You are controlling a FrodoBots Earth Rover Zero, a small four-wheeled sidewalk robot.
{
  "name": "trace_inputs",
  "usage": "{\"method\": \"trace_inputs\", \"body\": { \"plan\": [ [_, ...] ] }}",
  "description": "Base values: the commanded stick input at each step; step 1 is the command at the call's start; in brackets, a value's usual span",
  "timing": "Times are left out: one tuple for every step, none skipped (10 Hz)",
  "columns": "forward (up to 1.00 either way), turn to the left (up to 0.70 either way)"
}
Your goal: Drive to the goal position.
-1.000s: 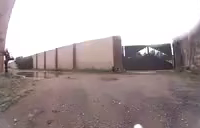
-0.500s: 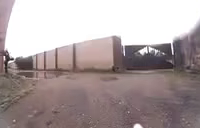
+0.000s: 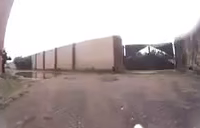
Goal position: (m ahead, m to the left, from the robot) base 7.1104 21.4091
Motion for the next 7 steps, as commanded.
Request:
{"method": "trace_inputs", "body": {
  "plan": [
    [0.70,0.30],
    [0.70,0.07],
    [0.70,0.01],
    [0.70,0.01],
    [0.70,0.01],
    [0.70,0.01],
    [0.70,0.01]
  ]
}}
